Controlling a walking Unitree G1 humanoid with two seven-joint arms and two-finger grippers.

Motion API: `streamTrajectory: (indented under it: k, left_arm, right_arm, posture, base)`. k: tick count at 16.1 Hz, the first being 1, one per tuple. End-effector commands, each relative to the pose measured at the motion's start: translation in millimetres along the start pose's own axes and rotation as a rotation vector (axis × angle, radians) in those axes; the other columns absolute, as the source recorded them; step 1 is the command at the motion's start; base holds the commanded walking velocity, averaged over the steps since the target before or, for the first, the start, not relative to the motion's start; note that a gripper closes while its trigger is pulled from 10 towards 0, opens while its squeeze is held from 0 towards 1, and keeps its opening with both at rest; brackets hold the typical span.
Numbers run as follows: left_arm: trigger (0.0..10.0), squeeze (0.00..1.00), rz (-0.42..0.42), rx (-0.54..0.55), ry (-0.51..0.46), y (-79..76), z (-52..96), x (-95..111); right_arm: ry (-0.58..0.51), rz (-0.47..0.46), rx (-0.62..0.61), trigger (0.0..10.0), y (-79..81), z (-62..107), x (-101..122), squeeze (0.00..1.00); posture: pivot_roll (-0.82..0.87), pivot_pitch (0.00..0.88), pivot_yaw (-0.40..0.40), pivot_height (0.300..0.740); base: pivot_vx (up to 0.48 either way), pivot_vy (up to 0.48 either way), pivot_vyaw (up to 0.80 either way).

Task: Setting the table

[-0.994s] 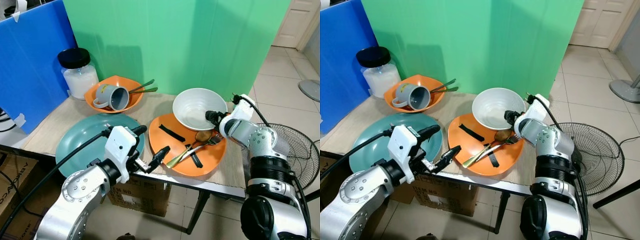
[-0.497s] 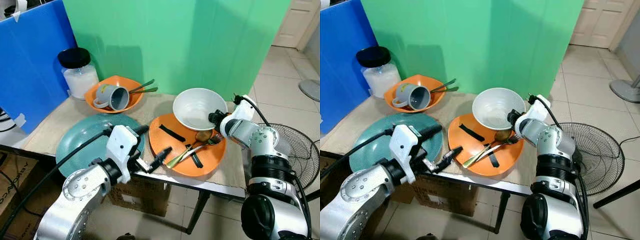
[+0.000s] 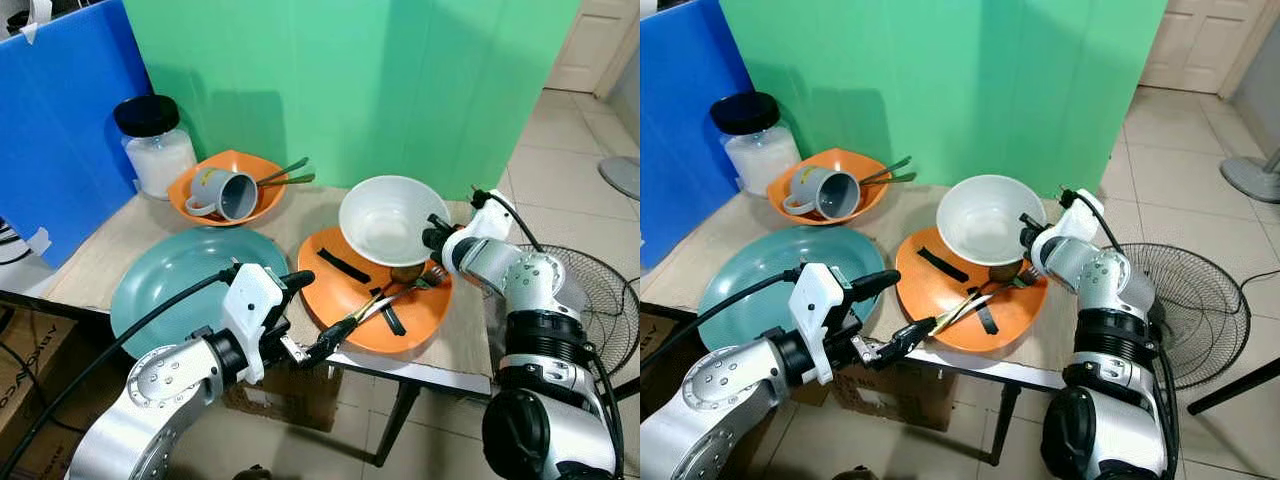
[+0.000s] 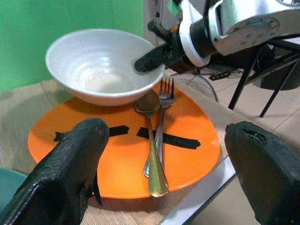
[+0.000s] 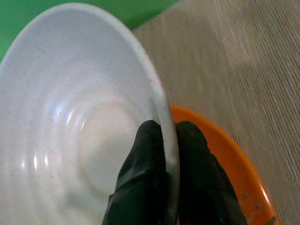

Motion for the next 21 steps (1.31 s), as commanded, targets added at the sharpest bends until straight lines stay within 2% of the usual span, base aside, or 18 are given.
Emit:
streamTrajectory:
  k: [1, 4, 5, 6, 7, 8, 9, 10, 12, 16, 17, 18, 19, 20, 21]
  left_arm:
    - [10.0, 0.00, -0.014, -0.012, 0.000, -0.6, -0.3, 1.9]
    - [10.0, 0.00, -0.034, 0.005, -0.010, 2.4, -1.2, 3.8]
    - [10.0, 0.00, -0.046, 0.027, -0.027, 5.6, -1.4, 6.1]
    - [10.0, 0.00, -0.058, 0.056, -0.047, 9.5, -1.7, 9.1]
    - [10.0, 0.00, -0.060, 0.066, -0.054, 11.0, -1.9, 10.1]
    - [10.0, 0.00, -0.067, 0.092, -0.077, 14.3, -3.2, 13.8]
    - [10.0, 0.00, -0.071, 0.122, -0.102, 17.1, -4.2, 17.5]
    - [10.0, 0.00, -0.070, 0.147, -0.127, 18.7, -5.1, 20.3]
    - [10.0, 0.00, -0.058, 0.171, -0.157, 19.3, -6.5, 22.9]
    - [10.0, 0.00, -0.066, 0.189, -0.177, 19.6, -8.3, 25.2]
    - [10.0, 0.00, -0.070, 0.201, -0.186, 21.2, -9.6, 26.8]
    - [10.0, 0.00, -0.077, 0.215, -0.194, 23.0, -10.8, 28.6]
    - [10.0, 0.00, -0.083, 0.225, -0.199, 24.3, -11.1, 29.8]
    - [10.0, 0.00, -0.091, 0.241, -0.203, 26.2, -11.2, 30.9]
    - [10.0, 0.00, -0.101, 0.264, -0.210, 29.2, -11.1, 32.5]
  right_arm:
    - [-0.061, -0.008, 0.035, 0.0, 10.6, 7.9, 19.0, 0.00]
    - [-0.112, -0.009, 0.046, 0.0, 13.3, 19.4, 30.0, 0.00]
    - [-0.186, -0.001, 0.068, 0.0, 16.7, 29.7, 43.0, 0.00]
    - [-0.306, 0.023, 0.093, 0.0, 21.5, 45.1, 61.1, 0.00]
    - [-0.356, 0.034, 0.100, 0.0, 23.4, 51.7, 67.7, 0.00]
    - [-0.513, 0.082, 0.120, 0.0, 28.9, 74.1, 83.8, 0.00]
    - [-0.626, 0.151, 0.126, 0.0, 33.6, 94.1, 90.3, 0.00]
    - [-0.688, 0.218, 0.115, 0.0, 34.7, 110.3, 85.7, 0.00]
    - [-0.739, 0.277, 0.083, 0.0, 32.9, 125.5, 72.0, 0.00]
    - [-0.762, 0.310, 0.032, 0.0, 24.3, 136.0, 49.1, 0.00]
    - [-0.755, 0.340, -0.036, 0.0, 13.1, 137.1, 37.4, 0.00]
    - [-0.745, 0.354, -0.075, 0.4, 6.4, 137.4, 30.1, 0.00]
    - [-0.733, 0.362, -0.091, 2.5, 3.3, 137.2, 26.2, 0.00]
    - [-0.725, 0.375, -0.093, 9.6, 1.8, 137.2, 22.8, 0.00]
    - [-0.718, 0.397, -0.086, 10.0, 2.2, 137.0, 18.9, 0.00]
  posture:
    - [0.17, 0.000, 0.027, 0.740]
    - [0.16, 0.000, 0.028, 0.740]
    - [0.16, 0.000, 0.027, 0.740]
    - [0.15, 0.000, 0.027, 0.740]
    - [0.15, 0.000, 0.027, 0.740]
    - [0.15, 0.000, 0.029, 0.740]
    - [0.14, 0.000, 0.032, 0.740]
    - [0.13, 0.000, 0.036, 0.740]
    - [0.12, 0.000, 0.039, 0.740]
    - [0.11, 0.000, 0.047, 0.740]
    - [0.10, 0.000, 0.051, 0.740]
    - [0.10, 0.000, 0.052, 0.740]
    - [0.10, 0.000, 0.052, 0.740]
    - [0.10, 0.000, 0.051, 0.740]
    - [0.10, 0.000, 0.051, 0.740]
  base:
    - [0.000, 0.000, 0.00]
    - [0.000, 0.000, 0.00]
    - [0.000, 0.000, 0.00]
    - [0.000, 0.000, 0.00]
    - [0.000, 0.000, 0.00]
    - [0.000, 0.000, 0.00]
    - [0.000, 0.000, 0.00]
    - [0.000, 0.000, 0.00]
    - [0.000, 0.000, 0.00]
    - [0.000, 0.000, 0.00]
    - [0.000, 0.000, 0.00]
    - [0.000, 0.000, 0.00]
    - [0.000, 0.000, 0.00]
    - [0.000, 0.000, 0.00]
    - [0.000, 0.000, 0.00]
Point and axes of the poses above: a point about 5 cm out from each wrist's last joint towards the gripper, its own z axis pointing back from the gripper into the wrist, its own x axis along the axis of the wrist's last joint, y = z × x, the point moved 5 cm from there along -z, pointing out of the wrist towards the gripper, and after that the axes turned 13 degrees about z, right-handed, at the moved point
